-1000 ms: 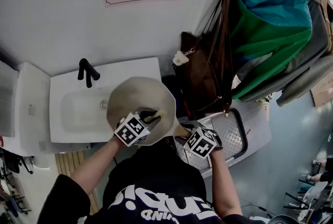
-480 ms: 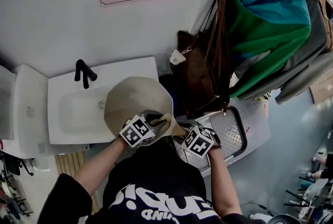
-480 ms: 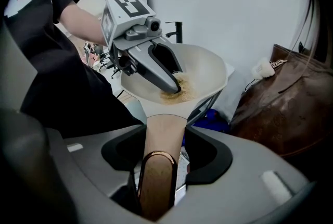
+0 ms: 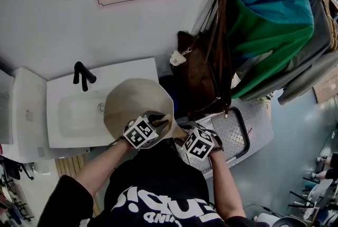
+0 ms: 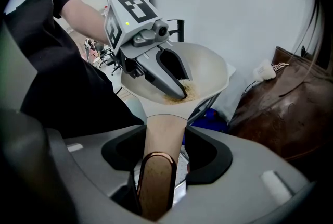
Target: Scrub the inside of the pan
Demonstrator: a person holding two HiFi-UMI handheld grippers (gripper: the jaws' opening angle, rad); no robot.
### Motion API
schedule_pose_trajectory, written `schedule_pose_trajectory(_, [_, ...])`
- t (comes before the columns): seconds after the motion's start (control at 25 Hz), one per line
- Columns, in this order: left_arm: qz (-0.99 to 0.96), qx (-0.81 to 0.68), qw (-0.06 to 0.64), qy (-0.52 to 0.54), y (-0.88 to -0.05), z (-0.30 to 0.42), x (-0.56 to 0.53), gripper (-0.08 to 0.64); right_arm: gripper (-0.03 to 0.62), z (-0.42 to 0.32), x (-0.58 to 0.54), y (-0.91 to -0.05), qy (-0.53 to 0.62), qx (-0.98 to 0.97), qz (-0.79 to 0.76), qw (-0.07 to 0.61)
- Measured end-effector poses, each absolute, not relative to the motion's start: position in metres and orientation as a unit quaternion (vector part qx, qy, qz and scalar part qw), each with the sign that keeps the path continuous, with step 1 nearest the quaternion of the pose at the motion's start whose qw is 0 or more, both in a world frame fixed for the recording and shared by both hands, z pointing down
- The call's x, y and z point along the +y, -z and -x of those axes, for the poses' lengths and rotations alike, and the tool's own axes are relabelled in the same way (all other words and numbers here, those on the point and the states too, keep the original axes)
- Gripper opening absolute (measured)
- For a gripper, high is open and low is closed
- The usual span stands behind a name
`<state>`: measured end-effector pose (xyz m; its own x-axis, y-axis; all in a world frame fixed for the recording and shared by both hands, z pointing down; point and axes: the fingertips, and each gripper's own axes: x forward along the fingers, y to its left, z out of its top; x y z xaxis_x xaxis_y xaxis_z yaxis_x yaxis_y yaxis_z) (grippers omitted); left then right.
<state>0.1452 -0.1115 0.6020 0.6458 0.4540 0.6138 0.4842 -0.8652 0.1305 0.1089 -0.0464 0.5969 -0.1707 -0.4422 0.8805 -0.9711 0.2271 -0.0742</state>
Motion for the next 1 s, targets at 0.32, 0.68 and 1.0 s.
schedule_pose_trajectory(0.32, [0.909, -0.226, 0.054, 0.346, -0.608, -0.164, -0.123, 0.074, 0.236, -0.108, -0.048, -0.596, -0.346, -0.681, -0.516, 0.387])
schedule_pose_trajectory(0.68, [0.911, -0.159, 0.062, 0.375, -0.628, -0.183, -0.155, 0.075, 0.236, -0.107, -0.05, -0.596, -0.347, -0.684, -0.517, 0.38])
schedule_pose_trajectory(1.0, [0.904, -0.115, 0.102, 0.398, -0.637, -0.194, -0.192, 0.075, 0.236, -0.107, -0.051, -0.595, -0.346, -0.685, -0.519, 0.377])
